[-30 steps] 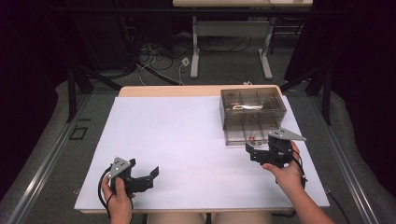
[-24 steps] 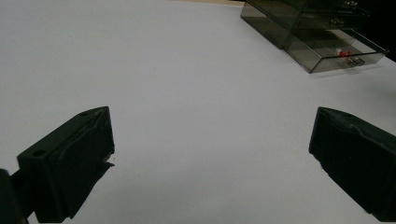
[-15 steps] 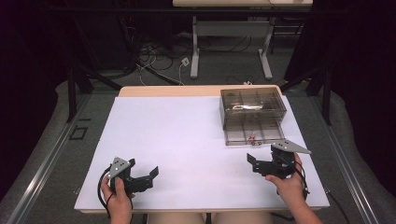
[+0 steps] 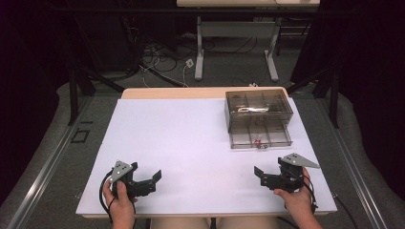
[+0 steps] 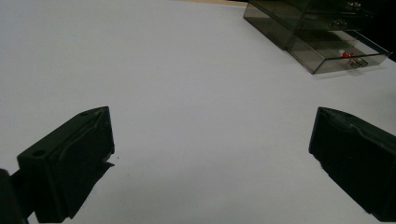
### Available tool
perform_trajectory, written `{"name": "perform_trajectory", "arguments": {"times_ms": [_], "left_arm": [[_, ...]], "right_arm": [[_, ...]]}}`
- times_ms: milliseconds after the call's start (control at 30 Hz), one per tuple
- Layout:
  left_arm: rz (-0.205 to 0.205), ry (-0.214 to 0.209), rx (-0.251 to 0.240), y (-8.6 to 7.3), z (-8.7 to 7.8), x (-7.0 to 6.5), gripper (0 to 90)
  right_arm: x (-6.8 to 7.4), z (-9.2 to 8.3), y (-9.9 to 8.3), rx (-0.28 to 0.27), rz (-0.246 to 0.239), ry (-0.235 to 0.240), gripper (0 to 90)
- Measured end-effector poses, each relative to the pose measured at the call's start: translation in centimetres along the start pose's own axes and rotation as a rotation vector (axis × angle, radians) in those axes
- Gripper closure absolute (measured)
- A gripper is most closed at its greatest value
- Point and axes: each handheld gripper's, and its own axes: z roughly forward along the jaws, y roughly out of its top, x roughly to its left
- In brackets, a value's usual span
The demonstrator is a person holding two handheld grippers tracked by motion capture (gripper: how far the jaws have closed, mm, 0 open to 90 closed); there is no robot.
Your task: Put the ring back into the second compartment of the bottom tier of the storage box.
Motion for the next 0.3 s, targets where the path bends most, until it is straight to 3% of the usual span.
{"name": "perform_trajectory", "arguments": {"times_ms": [300], "left_arm": [[0.0,0.01,-0.002,0.0,0.1,0.0,0.4]], "right_arm": [[-0.7,-0.2,-1.4,0.0,0.009,-0.034,0.0]]}}
